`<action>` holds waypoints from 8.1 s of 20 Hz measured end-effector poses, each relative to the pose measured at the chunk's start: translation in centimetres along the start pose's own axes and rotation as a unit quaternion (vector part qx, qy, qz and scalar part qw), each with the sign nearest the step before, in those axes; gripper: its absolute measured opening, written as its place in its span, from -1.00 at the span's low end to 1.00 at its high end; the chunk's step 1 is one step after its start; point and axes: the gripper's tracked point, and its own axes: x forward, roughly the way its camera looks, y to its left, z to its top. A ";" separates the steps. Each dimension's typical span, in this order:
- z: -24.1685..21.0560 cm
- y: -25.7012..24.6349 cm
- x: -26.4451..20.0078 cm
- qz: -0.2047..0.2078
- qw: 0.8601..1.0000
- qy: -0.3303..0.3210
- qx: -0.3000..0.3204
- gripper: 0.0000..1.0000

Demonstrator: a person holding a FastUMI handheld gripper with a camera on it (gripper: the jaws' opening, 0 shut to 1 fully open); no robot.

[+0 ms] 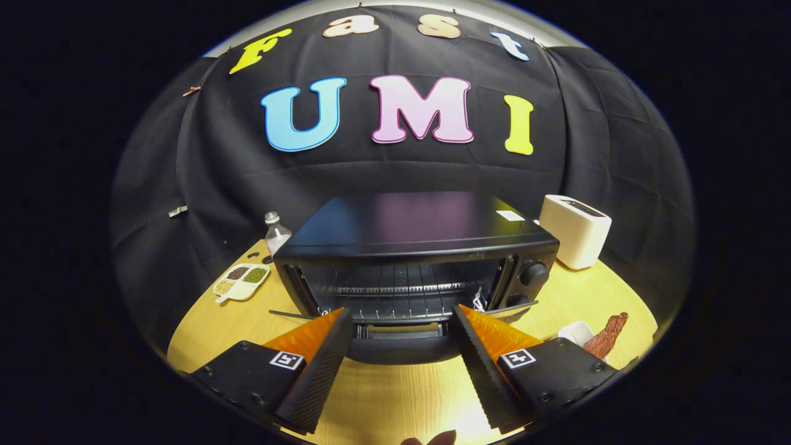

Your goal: Open the toaster oven, put the food inside, and close the toaster oven door.

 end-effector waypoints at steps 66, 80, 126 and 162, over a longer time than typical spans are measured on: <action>-8.3 -32.9 -1.1 0.243 0.891 0.384 0.016 0.46; -5.7 -33.2 -2.2 0.226 0.909 0.342 0.074 -0.78; 0.0 -3.1 10.9 0.115 0.937 0.094 0.315 -0.79; -0.3 -4.3 -2.0 0.031 0.994 0.096 0.040 0.96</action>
